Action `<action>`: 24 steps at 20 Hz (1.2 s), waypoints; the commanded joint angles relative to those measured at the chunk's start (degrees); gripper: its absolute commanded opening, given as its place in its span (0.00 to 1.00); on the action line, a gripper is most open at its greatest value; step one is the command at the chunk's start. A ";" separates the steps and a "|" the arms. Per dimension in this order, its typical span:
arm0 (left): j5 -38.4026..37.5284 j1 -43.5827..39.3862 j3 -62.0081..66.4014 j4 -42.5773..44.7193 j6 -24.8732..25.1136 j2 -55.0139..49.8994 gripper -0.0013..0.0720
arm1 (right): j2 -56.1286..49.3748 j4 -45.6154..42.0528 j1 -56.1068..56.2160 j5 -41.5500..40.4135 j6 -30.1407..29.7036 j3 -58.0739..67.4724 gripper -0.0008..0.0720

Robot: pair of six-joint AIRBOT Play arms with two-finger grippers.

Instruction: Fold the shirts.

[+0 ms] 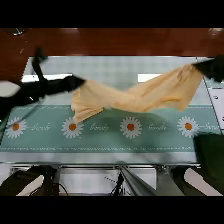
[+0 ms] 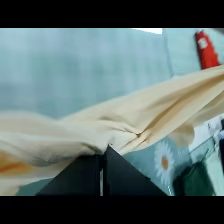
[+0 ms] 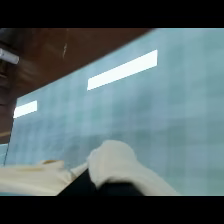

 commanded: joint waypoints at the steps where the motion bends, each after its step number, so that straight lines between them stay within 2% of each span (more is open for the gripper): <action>1: -1.77 3.96 21.86 -0.11 -0.15 0.61 0.05 | 0.35 -14.73 7.23 3.85 10.27 25.09 0.03; 3: -5.44 6.49 33.77 2.25 -1.40 0.81 0.05 | 0.50 -26.27 10.67 10.34 14.29 37.31 0.03; 5: -9.55 9.05 44.11 12.68 -8.41 1.88 0.05 | 2.54 -33.09 11.32 15.69 16.76 44.39 0.03; 7: -14.53 11.15 52.04 24.83 -14.49 4.13 0.05 | 8.00 -36.50 11.28 17.11 17.64 45.07 0.03; 9: -16.83 12.28 56.61 34.05 -17.66 7.80 0.05 | 13.79 -37.42 11.28 18.12 17.90 45.07 0.04; 12: -17.53 12.63 57.81 42.27 -18.86 14.84 0.05 | 21.49 -39.78 11.28 19.23 18.43 45.07 0.03; 15: -22.34 12.63 57.79 50.07 -21.84 20.96 0.05 | 26.56 -42.42 11.30 22.38 19.54 45.00 0.03; 17: -27.36 12.63 57.53 56.35 -22.99 23.43 0.05 | 28.50 -42.82 11.30 24.65 20.79 44.52 0.03; 19: -32.28 12.63 56.04 61.24 -25.55 24.26 0.05 | 30.23 -39.69 11.28 25.99 21.51 40.00 0.03; 21: -35.82 12.61 51.80 61.29 -27.54 24.00 0.05 | 31.74 -33.24 11.28 26.51 21.33 30.86 0.03; 24: -33.90 12.61 37.46 55.91 -27.61 23.30 0.05 | 32.68 -26.51 11.28 22.64 17.53 12.79 0.03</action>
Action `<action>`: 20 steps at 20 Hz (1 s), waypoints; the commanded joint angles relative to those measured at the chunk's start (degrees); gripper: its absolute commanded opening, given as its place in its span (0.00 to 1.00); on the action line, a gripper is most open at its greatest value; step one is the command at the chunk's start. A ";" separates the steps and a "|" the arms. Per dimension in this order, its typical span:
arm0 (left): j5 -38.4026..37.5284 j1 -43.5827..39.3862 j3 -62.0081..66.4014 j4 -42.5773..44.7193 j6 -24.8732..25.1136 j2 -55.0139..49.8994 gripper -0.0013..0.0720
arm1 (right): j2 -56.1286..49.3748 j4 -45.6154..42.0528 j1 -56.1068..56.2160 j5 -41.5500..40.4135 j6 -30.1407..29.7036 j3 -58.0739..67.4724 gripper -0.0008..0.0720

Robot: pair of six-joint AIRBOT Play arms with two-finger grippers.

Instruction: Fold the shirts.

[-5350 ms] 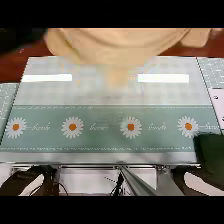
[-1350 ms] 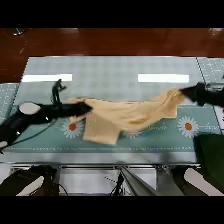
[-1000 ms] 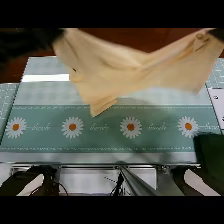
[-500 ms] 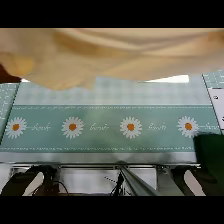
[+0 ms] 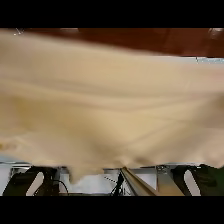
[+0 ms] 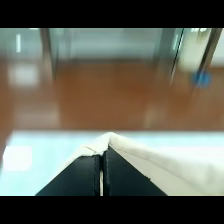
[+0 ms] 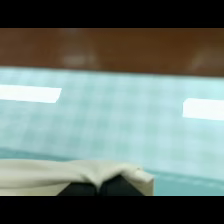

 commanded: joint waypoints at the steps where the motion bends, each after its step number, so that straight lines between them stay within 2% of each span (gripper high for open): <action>1: 1.55 0.02 -14.80 -3.13 -1.16 -0.59 0.05 | 1.31 6.99 0.04 -5.88 -3.65 -19.91 0.03; 3: 9.09 0.02 -25.07 -4.76 -0.94 -3.67 0.05 | -0.92 7.50 0.04 -15.67 -5.92 -32.26 0.03; 6: 19.85 0.00 -32.98 -7.91 -0.90 -12.76 0.05 | -10.51 12.46 0.09 -27.47 -9.55 -41.99 0.04; 9: 27.23 0.00 -33.24 -15.08 -0.87 -24.17 0.05 | -25.27 19.26 0.09 -37.66 -13.40 -41.35 0.04; 12: 31.74 -0.13 -33.24 -23.10 -0.87 -33.33 0.06 | -40.11 25.75 0.09 -40.06 -13.88 -33.83 0.04; 13: 32.04 -0.24 -33.24 -24.68 -0.90 -35.63 0.12 | -44.85 27.82 0.09 -39.06 -13.68 -30.29 0.15; 14: 31.52 -0.46 -33.22 -25.05 -0.87 -37.57 0.47 | -48.70 29.68 0.07 -37.77 -12.68 -27.12 0.56; 15: 30.32 -0.46 -33.20 -25.00 -0.90 -38.91 0.98 | -52.04 30.82 -0.22 -35.34 -11.85 -23.85 0.87; 17: 24.28 1.90 -32.04 -22.71 -0.85 -39.85 0.98 | -55.06 28.76 -1.84 -30.69 -11.50 -18.56 0.87; 20: 8.46 9.86 -30.32 -12.52 -0.57 -39.30 0.98 | -53.44 19.78 -8.59 -24.20 -13.31 -14.19 0.87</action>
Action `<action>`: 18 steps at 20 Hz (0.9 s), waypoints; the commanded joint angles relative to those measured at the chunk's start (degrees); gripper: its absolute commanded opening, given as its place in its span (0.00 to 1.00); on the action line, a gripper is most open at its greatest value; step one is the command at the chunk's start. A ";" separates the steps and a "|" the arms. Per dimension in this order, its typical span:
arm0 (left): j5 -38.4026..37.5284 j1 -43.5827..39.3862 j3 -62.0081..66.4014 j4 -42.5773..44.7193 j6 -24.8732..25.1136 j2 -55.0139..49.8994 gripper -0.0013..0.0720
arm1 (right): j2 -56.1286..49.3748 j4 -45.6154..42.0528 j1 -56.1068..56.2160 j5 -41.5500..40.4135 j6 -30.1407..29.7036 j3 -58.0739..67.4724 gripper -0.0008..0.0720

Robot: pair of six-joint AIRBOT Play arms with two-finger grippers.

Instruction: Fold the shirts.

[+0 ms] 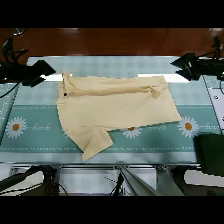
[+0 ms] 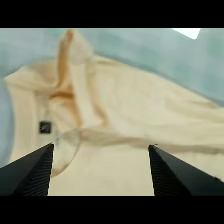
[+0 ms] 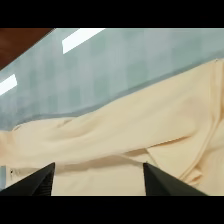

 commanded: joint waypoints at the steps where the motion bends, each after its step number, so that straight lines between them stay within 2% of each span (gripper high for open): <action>1: -18.05 8.04 0.24 9.20 2.36 -1.03 0.98 | -0.59 -8.85 -6.91 9.44 -2.82 4.87 0.87; 3: -25.94 12.90 -4.57 8.66 4.94 -0.52 0.98 | 2.36 -21.55 -10.08 14.56 -2.54 2.08 0.87; 5: -26.49 15.67 -13.92 5.31 6.67 2.45 0.98 | 7.56 -27.43 -13.03 11.89 -0.59 -8.61 0.87; 7: -21.59 16.72 -24.83 -1.64 10.27 6.95 0.98 | 13.66 -21.88 -16.46 4.72 0.55 -22.49 0.87; 10: -13.38 16.68 -37.66 -13.09 15.98 11.72 0.98 | 20.79 -8.44 -18.95 -0.07 -6.19 -37.59 0.87; 13: -6.69 16.59 -43.15 -21.53 21.64 11.61 0.98 | 22.40 -2.78 -18.91 -0.33 -9.18 -42.82 0.86; 18: -5.46 11.21 -45.13 -22.88 22.01 7.74 0.98 | 22.40 -2.84 -18.91 -0.79 -8.00 -43.78 0.86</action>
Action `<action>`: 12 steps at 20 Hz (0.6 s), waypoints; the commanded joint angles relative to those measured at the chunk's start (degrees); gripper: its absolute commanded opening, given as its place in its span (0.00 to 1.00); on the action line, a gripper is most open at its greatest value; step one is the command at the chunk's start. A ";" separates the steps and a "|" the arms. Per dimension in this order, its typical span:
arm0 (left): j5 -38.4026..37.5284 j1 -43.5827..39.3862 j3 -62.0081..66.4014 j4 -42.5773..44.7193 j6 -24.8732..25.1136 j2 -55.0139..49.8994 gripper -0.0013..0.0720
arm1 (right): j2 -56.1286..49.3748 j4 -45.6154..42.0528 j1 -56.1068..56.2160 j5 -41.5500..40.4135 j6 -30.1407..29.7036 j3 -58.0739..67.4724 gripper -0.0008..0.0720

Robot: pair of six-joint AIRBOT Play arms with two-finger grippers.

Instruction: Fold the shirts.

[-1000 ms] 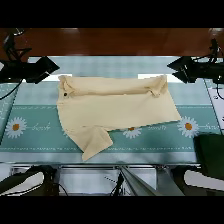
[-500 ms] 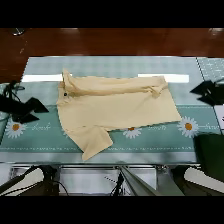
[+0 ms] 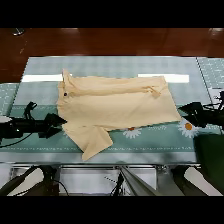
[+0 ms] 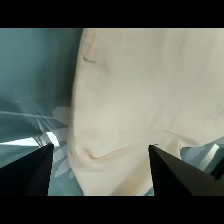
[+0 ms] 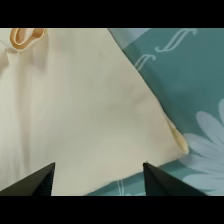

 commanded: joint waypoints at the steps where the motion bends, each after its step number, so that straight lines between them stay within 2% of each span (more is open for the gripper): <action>1: 2.97 -4.66 -1.90 -2.82 1.66 -2.54 0.97 | 0.61 2.08 -0.20 -1.88 0.92 -1.73 0.86; 3: 4.35 -7.85 -1.88 -4.22 1.70 -3.82 0.97 | 0.61 1.09 -0.26 -3.85 2.29 -1.20 0.86; 4: 4.52 -8.98 -1.84 -4.76 2.43 -4.17 0.82 | 0.57 -0.92 -0.35 -4.74 3.89 -0.48 0.86; 5: 4.42 -9.25 -1.86 -4.74 3.72 -4.24 0.17 | 0.57 -3.80 -0.66 -5.49 6.03 0.24 0.86; 6: 4.37 -9.09 -1.70 -4.70 4.26 -4.22 0.05 | 0.57 -7.82 -1.11 -6.14 8.92 0.87 0.86; 8: 4.28 -8.94 -1.07 -4.74 4.70 -4.22 0.05 | 0.55 -14.99 -1.95 -6.49 13.99 1.29 0.86; 12: 4.31 -9.03 -0.31 -4.76 4.68 -4.17 0.05 | -4.13 -15.23 -1.86 -4.72 13.55 1.33 0.86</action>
